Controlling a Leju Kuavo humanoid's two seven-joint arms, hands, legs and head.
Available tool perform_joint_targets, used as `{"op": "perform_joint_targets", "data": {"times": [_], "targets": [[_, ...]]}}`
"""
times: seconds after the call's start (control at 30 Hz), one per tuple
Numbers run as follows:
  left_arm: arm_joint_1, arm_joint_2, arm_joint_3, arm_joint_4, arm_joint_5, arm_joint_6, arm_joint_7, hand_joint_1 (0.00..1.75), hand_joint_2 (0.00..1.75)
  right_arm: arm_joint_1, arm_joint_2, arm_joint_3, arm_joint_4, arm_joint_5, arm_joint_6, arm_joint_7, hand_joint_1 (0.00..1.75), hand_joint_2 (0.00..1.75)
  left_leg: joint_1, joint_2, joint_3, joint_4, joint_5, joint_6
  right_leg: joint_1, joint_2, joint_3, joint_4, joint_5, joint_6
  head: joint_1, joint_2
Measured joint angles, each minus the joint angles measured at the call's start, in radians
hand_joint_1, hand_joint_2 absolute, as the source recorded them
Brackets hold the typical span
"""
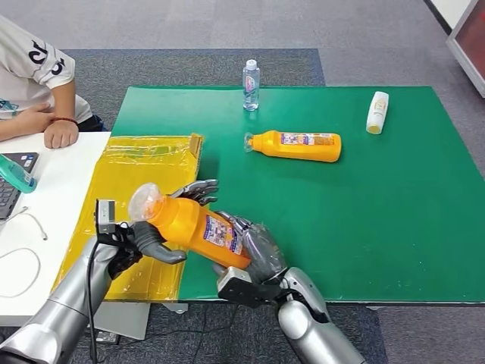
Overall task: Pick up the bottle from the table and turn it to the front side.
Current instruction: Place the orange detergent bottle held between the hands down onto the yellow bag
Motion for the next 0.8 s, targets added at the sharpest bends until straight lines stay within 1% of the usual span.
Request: {"op": "perform_joint_targets", "data": {"times": [0.2,0.43,0.53,0.67,0.8], "targets": [[0.017,-0.022,0.018,-0.004,-0.001,0.012,0.000,0.00,1.75,0.013,0.009,0.000,-0.013,0.083,-0.055,0.051,1.75,1.75,0.000,0.000,0.000,0.000,0.000,0.000,0.000,0.000,0.000,0.000,0.000,0.000,0.000,0.000],[0.029,-0.034,0.029,-0.004,0.001,0.016,0.000,0.00,1.75,0.019,0.013,-0.001,-0.013,0.081,-0.057,0.051,1.75,1.75,0.000,0.000,0.000,0.000,0.000,0.000,0.000,0.000,0.000,0.000,0.000,0.000,0.000,0.000],[0.034,-0.035,0.031,-0.004,0.000,0.012,0.000,0.00,1.75,0.022,0.016,-0.002,-0.013,0.053,-0.026,0.038,1.75,1.75,0.000,0.000,0.000,0.000,0.000,0.000,0.000,0.000,0.000,0.000,0.000,0.000,0.000,0.000],[0.041,-0.035,0.034,-0.011,-0.011,-0.009,0.000,0.00,1.75,0.024,0.021,0.002,-0.008,-0.005,0.061,0.014,1.75,1.75,0.000,0.000,0.000,0.000,0.000,0.000,0.000,0.000,0.000,0.000,0.000,0.000,0.000,0.000],[0.046,-0.030,0.035,-0.036,-0.024,-0.028,0.000,0.00,1.75,0.021,0.024,0.021,0.011,-0.012,0.087,0.002,1.75,1.75,0.000,0.000,0.000,0.000,0.000,0.000,0.000,0.000,0.000,0.000,0.000,0.000,0.000,0.000]]}}
